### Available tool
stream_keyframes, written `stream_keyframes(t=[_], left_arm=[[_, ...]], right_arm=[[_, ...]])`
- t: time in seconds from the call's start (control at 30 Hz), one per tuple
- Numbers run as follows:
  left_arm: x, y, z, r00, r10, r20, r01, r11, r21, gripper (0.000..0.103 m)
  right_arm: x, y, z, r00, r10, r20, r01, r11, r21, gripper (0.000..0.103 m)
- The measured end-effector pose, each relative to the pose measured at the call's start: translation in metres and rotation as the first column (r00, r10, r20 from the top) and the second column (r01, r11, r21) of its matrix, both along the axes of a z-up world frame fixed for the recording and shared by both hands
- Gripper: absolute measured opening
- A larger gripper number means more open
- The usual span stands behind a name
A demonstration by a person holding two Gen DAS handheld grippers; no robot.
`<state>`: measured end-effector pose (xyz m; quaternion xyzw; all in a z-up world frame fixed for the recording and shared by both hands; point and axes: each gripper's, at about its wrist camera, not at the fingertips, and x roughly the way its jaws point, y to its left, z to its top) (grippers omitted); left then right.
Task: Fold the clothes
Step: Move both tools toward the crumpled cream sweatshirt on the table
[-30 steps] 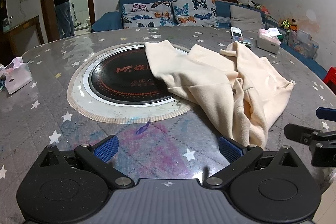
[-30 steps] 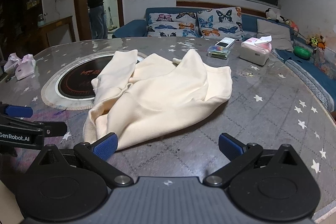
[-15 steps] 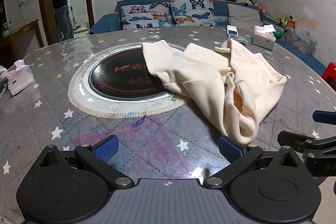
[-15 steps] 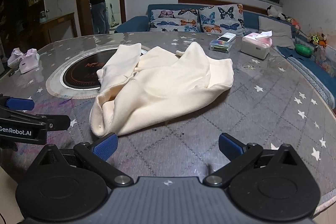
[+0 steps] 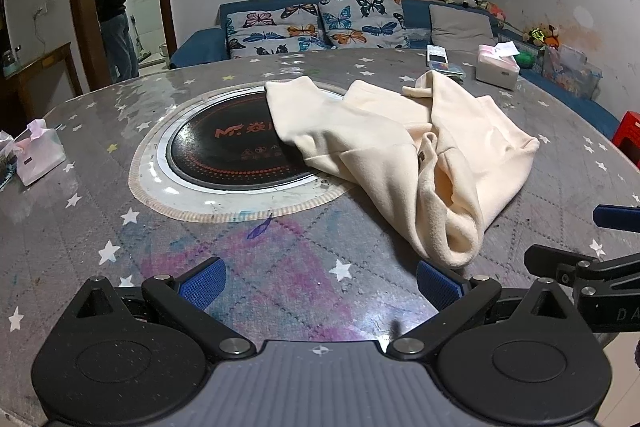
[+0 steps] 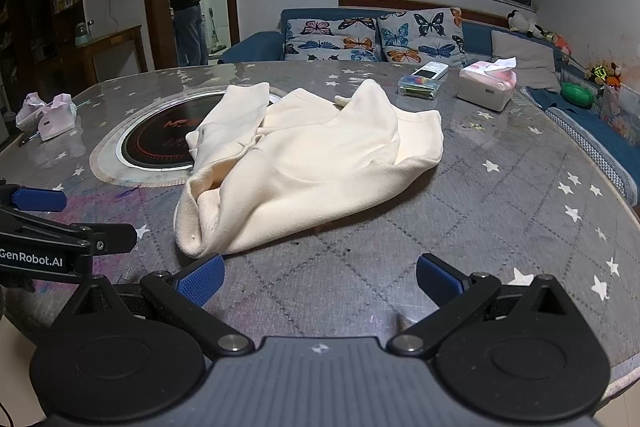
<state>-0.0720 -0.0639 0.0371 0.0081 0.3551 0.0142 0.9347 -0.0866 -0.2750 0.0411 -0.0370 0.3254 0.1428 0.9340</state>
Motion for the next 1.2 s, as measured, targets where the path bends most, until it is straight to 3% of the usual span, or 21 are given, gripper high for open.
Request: stream_keyframes(t=[1.2], left_arm=[[0.0065,-0.0071,0.0009,0.999,-0.038,-0.005,0.038,0.999,0.01,0.103]], right_arm=[[0.0086,0.0067,0.0017,1.0,0.021,-0.008,-0.021,1.0,-0.007,0.103]])
